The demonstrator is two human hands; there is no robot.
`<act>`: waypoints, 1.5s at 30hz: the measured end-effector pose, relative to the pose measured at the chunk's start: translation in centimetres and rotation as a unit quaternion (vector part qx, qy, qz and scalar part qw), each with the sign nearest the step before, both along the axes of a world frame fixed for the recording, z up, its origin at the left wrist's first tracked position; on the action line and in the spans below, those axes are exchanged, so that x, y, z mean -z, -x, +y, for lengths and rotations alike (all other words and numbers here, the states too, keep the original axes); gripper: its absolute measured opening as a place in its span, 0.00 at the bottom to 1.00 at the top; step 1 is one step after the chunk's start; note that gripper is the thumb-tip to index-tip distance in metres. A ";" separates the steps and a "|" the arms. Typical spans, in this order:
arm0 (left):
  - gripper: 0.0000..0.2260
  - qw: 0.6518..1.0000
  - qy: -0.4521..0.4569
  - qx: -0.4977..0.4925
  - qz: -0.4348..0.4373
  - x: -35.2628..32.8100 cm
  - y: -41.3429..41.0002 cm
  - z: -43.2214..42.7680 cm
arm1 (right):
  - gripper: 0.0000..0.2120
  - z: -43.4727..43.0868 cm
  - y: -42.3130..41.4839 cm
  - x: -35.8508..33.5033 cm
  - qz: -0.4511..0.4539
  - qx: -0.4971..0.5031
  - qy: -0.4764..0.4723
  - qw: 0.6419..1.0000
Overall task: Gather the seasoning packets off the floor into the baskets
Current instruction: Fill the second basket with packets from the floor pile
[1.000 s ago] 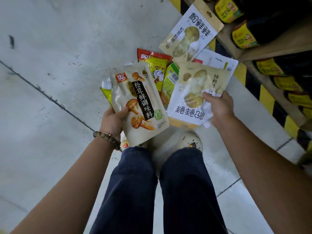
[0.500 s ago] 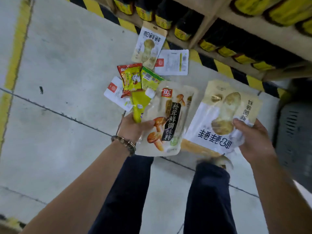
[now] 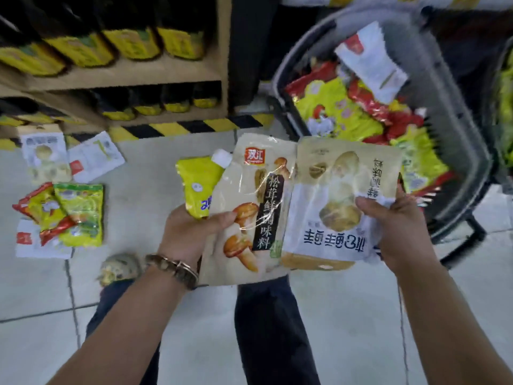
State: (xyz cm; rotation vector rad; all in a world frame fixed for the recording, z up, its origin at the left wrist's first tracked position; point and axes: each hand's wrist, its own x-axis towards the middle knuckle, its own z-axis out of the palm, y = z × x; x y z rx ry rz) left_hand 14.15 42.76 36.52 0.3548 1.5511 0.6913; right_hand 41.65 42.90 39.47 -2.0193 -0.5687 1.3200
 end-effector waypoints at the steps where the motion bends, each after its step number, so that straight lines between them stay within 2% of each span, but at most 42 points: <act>1: 0.10 1.000 -0.015 0.017 -0.002 -0.7 -2.4 1.2 | 0.12 0.2 -2.3 -0.9 -0.007 0.021 -0.004 1.000; 4: 0.11 0.996 -0.064 0.055 -0.008 -1.7 -9.0 5.4 | 0.14 0.9 -8.5 -1.8 -0.007 0.094 -0.011 0.995; 7: 0.11 0.989 -0.125 0.083 -0.002 -1.2 -15.1 10.0 | 0.11 2.9 -12.9 -0.9 0.010 0.137 -0.030 0.990; 11: 0.10 0.978 -0.141 0.151 0.031 2.1 -21.1 16.6 | 0.08 6.1 -17.0 3.0 0.016 0.215 -0.036 0.976; 14: 0.29 0.961 -0.127 0.222 0.106 4.3 -24.7 20.1 | 0.10 8.0 -18.8 6.8 0.018 0.232 -0.013 0.972; 15: 0.28 0.952 -0.121 0.250 0.131 5.1 -25.7 21.0 | 0.11 8.3 -19.1 7.9 0.016 0.239 0.001 0.971; 17: 0.16 0.933 -0.112 0.292 0.176 6.4 -26.7 22.3 | 0.11 8.6 -19.4 9.7 0.017 0.260 0.028 0.965; 18: 0.13 0.920 -0.112 0.316 0.202 6.7 -27.1 22.9 | 0.12 8.6 -19.5 10.4 0.017 0.271 0.035 0.962; 21: 0.15 0.861 -0.137 0.394 0.292 7.6 -26.8 24.1 | 0.15 8.2 -20.0 11.9 -0.055 0.294 0.029 0.954; 24: 0.20 0.807 -0.166 0.407 0.395 7.8 -26.0 24.6 | 0.28 7.8 -20.6 12.5 -0.201 0.284 0.062 0.936; 26: 0.32 0.756 -0.184 0.402 0.484 7.3 -26.0 24.1 | 0.36 7.5 -20.2 12.2 -0.329 0.177 0.133 0.918; 28: 0.38 0.674 -0.265 0.458 0.516 7.2 -27.0 22.5 | 0.35 7.6 -18.9 11.7 -0.399 0.054 0.128 0.906; 30: 0.37 0.577 -0.299 0.573 0.499 8.0 -28.5 20.2 | 0.33 7.9 -16.9 12.0 -0.377 -0.069 0.094 0.919; 31: 0.37 0.551 -0.289 0.612 0.488 8.7 -29.3 19.0 | 0.34 7.9 -15.9 12.5 -0.362 -0.122 0.097 0.919; 32: 0.37 0.540 -0.276 0.632 0.483 9.4 -29.9 17.9 | 0.35 7.7 -15.1 13.0 -0.361 -0.162 0.105 0.912; 35: 0.36 0.514 -0.288 0.644 0.488 10.8 -30.8 16.5 | 0.37 7.5 -14.0 14.4 -0.392 -0.216 0.106 0.888; 38: 0.35 0.514 -0.298 0.645 0.481 10.9 -30.6 16.7 | 0.39 7.7 -14.1 15.0 -0.409 -0.225 0.118 0.877; 43: 0.35 0.541 -0.276 0.660 0.442 10.5 -30.5 17.3 | 0.38 8.3 -14.3 14.3 -0.381 -0.260 0.154 0.874; 45: 0.35 0.580 -0.260 0.670 0.385 9.6 -30.1 18.4 | 0.39 8.7 -14.8 13.6 -0.361 -0.281 0.176 0.872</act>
